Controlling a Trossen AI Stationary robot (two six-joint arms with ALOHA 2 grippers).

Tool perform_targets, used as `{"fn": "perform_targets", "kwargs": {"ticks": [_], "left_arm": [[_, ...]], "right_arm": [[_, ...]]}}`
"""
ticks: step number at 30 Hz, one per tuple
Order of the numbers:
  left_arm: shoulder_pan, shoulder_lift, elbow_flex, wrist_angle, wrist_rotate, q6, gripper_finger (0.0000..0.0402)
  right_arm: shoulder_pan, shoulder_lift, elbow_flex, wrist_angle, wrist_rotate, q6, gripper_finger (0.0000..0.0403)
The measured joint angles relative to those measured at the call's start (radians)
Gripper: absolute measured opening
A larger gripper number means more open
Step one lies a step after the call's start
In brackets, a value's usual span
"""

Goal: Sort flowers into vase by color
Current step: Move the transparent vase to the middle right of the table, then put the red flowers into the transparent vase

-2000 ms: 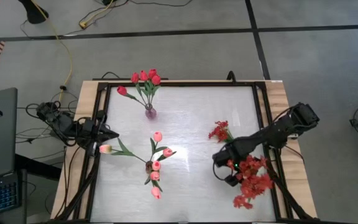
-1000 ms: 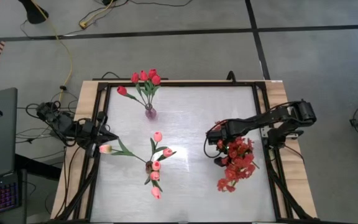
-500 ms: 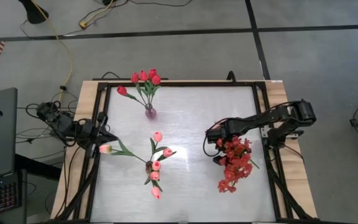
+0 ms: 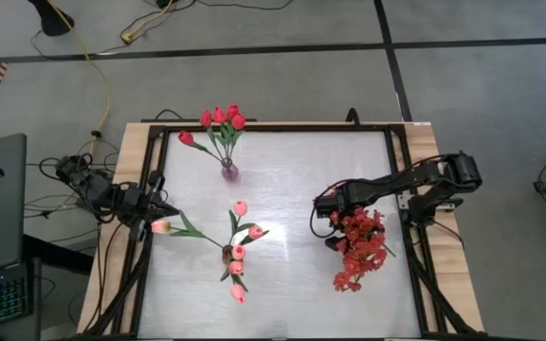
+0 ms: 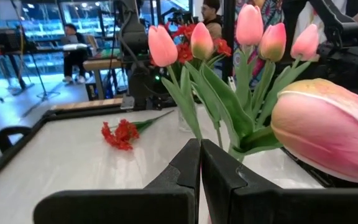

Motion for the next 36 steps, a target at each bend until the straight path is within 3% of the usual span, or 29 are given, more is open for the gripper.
{"fn": "perform_targets", "kwargs": {"ticks": [10,20,28,36], "left_arm": [[0.0,0.0,0.0,0.009,-0.027,0.032,0.0],[0.0,0.0,0.0,0.009,-0.026,0.033,0.0],[0.0,0.0,0.0,0.008,-0.023,0.033,0.0],[0.0,0.0,0.0,0.006,-0.024,0.033,0.0]], "right_arm": [[-0.053,0.0,0.0,-0.011,-0.02,0.083,0.0293],[-0.152,0.0,0.0,-0.129,0.087,0.045,0.0293],[-0.258,0.0,0.032,-0.187,0.268,-0.108,0.0293],[-0.333,-0.025,0.172,-0.29,0.636,-0.346,0.0292]]}}
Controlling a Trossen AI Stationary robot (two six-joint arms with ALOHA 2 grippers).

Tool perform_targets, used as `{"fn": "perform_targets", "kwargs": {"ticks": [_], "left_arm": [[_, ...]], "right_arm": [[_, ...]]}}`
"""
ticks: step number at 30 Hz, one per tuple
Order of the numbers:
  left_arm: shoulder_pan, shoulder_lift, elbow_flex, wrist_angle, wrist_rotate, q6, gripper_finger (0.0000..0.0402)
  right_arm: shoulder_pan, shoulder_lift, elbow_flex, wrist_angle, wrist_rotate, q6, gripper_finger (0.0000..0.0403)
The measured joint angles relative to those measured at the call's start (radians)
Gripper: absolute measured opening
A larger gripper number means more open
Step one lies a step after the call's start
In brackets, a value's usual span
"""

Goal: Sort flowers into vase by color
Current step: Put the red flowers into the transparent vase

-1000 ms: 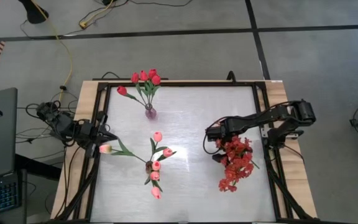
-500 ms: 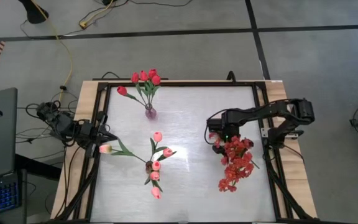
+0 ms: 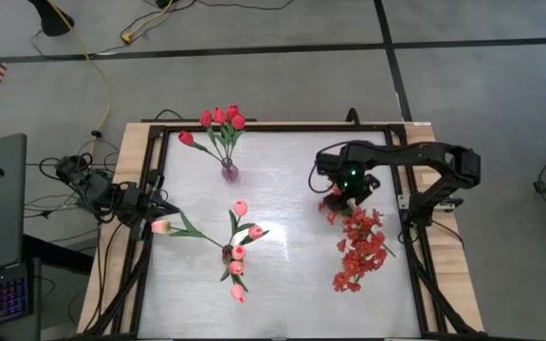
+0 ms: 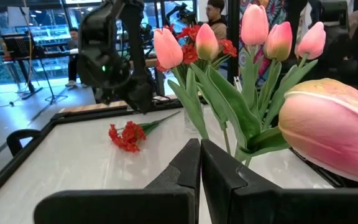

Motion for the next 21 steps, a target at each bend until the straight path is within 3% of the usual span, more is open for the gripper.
{"fn": "perform_targets", "kwargs": {"ticks": [5,10,15,21], "left_arm": [[0.0,0.0,0.0,-0.001,-0.008,-0.002,0.0],[0.0,0.0,0.0,-0.001,-0.041,-0.01,0.0],[0.0,0.0,0.0,-0.001,-0.045,-0.012,0.0],[0.0,0.0,0.0,0.002,-0.132,-0.038,0.0]], "right_arm": [[0.03,-0.14,-0.004,-0.019,0.161,-0.078,0.0292],[0.061,-0.414,-0.12,0.053,0.287,-0.006,0.0292],[0.128,-0.657,-0.295,0.311,0.334,0.065,0.0292],[0.238,-0.73,-0.403,0.389,0.359,0.039,0.0292]]}}
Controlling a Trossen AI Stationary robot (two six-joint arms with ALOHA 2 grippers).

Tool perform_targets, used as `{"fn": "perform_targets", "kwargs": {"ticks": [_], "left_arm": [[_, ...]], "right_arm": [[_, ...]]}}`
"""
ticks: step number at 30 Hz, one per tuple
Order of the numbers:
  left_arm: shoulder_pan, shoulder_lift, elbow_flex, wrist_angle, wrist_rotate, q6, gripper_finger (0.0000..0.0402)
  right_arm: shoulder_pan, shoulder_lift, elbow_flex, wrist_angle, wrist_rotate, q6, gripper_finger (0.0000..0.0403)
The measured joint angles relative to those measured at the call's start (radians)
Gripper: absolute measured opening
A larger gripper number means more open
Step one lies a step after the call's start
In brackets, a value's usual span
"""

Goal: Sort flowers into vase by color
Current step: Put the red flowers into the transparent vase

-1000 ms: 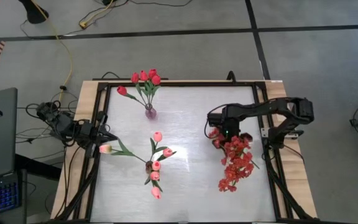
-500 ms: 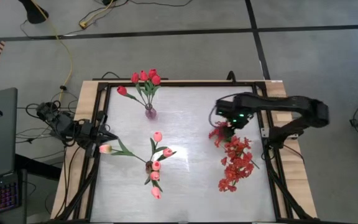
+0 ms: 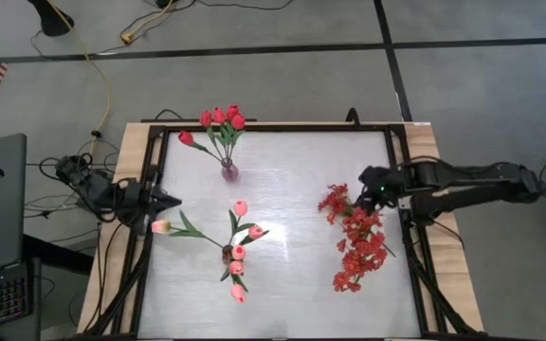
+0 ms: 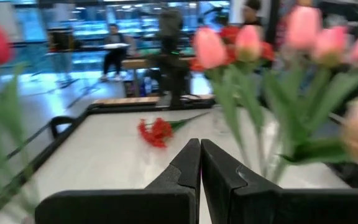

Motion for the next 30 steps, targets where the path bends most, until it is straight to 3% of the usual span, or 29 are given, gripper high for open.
{"fn": "perform_targets", "kwargs": {"ticks": [7,17,30], "left_arm": [[0.0,0.0,0.003,0.001,-0.248,-0.059,0.0],[0.001,-0.002,0.043,-0.109,-0.473,-0.223,0.0],[0.0,-0.036,0.058,-0.114,-0.278,-0.174,0.0]], "right_arm": [[0.052,0.054,-0.023,0.003,0.058,-0.015,0.0292],[0.132,0.193,-0.023,0.011,0.095,-0.014,0.0292],[0.232,0.235,-0.022,0.053,0.196,0.056,0.0292]]}}
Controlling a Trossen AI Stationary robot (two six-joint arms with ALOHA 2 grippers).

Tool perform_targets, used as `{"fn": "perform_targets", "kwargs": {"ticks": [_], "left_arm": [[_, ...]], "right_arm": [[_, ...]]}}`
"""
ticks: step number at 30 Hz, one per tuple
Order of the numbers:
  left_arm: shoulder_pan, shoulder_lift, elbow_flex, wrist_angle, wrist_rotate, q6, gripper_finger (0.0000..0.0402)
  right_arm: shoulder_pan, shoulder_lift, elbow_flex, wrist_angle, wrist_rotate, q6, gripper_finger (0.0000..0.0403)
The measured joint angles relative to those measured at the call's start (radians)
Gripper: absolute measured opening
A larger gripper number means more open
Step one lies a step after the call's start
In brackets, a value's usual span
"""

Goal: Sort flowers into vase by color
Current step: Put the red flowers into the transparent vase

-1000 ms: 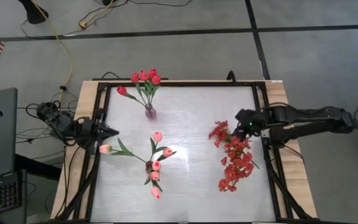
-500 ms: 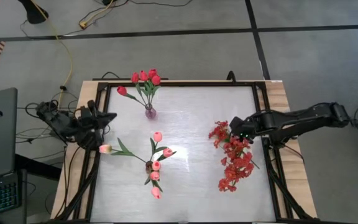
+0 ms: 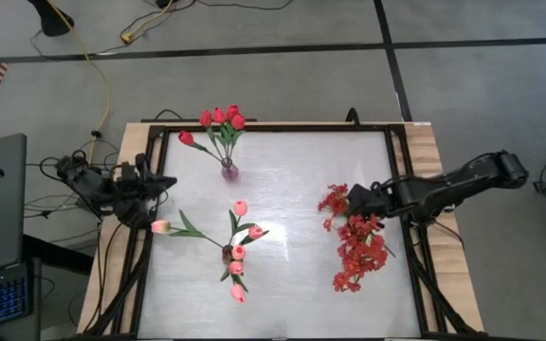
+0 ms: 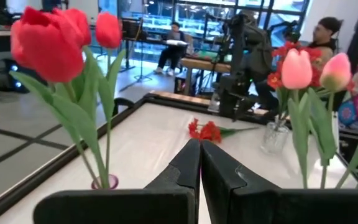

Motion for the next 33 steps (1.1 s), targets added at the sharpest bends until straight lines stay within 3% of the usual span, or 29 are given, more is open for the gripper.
{"fn": "perform_targets", "kwargs": {"ticks": [13,18,28,33], "left_arm": [[0.0,0.004,-0.012,0.022,0.101,0.045,0.0],[0.0,0.004,-0.012,0.022,0.102,0.045,0.0],[0.0,0.004,-0.038,0.061,0.165,0.089,0.0],[0.0,0.004,-0.038,0.06,0.178,0.091,0.0]], "right_arm": [[0.036,0.213,0.0,0.0,0.03,0.037,0.0292],[0.013,0.279,0.0,0.02,-0.016,0.037,0.0292],[-0.087,0.235,-0.15,0.209,-0.077,0.007,0.0283],[-0.089,0.195,-0.158,0.215,-0.073,0.003,0.0237]]}}
